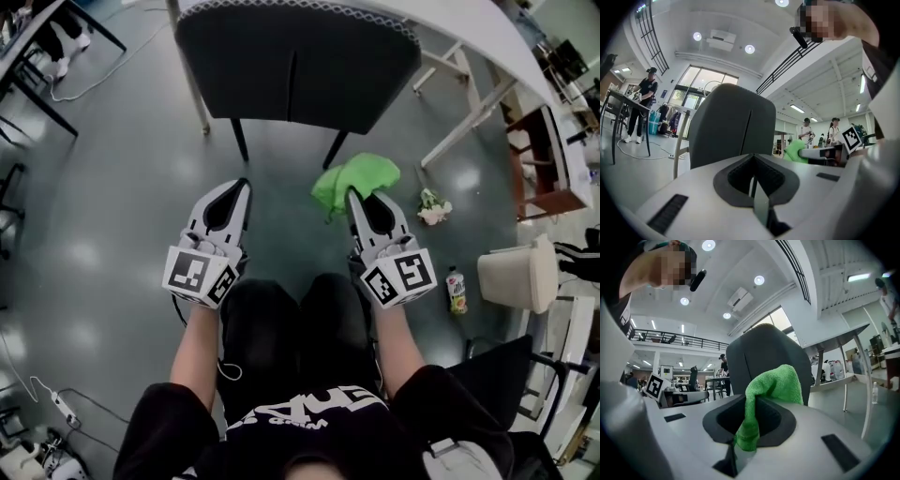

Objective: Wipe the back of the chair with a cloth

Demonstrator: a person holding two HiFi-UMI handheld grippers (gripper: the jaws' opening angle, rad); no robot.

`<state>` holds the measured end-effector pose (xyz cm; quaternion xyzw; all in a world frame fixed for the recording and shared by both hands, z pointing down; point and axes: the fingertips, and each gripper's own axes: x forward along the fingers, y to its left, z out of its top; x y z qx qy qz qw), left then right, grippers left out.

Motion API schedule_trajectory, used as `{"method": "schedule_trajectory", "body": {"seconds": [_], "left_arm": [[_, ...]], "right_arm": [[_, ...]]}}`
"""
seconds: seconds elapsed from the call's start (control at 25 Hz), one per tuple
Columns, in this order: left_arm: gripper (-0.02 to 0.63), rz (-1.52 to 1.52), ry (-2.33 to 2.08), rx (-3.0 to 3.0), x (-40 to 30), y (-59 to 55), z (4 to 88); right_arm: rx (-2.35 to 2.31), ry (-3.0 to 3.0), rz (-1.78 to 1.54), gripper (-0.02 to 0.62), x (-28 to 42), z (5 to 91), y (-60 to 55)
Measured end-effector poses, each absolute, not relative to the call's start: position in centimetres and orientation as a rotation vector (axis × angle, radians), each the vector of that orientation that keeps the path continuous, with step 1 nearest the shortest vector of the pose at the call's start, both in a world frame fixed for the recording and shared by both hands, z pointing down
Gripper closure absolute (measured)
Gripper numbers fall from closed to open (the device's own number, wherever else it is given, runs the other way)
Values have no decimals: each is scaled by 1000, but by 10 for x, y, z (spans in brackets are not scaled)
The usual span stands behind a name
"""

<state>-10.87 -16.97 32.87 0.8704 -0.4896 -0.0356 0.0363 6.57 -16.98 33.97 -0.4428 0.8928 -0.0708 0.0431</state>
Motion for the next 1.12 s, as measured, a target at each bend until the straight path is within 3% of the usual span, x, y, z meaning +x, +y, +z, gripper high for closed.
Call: {"method": "schedule_trajectory", "body": {"seconds": [0.48,1.12], "left_arm": [[606,-92,-1442,2758,-85,-159,388],[606,-49,-1450,2793,-84,-163,379]], "right_arm": [[-1335,2752,-186,546,80,397,-161],[-1282,2777,130,546,95,268,-237]]}}
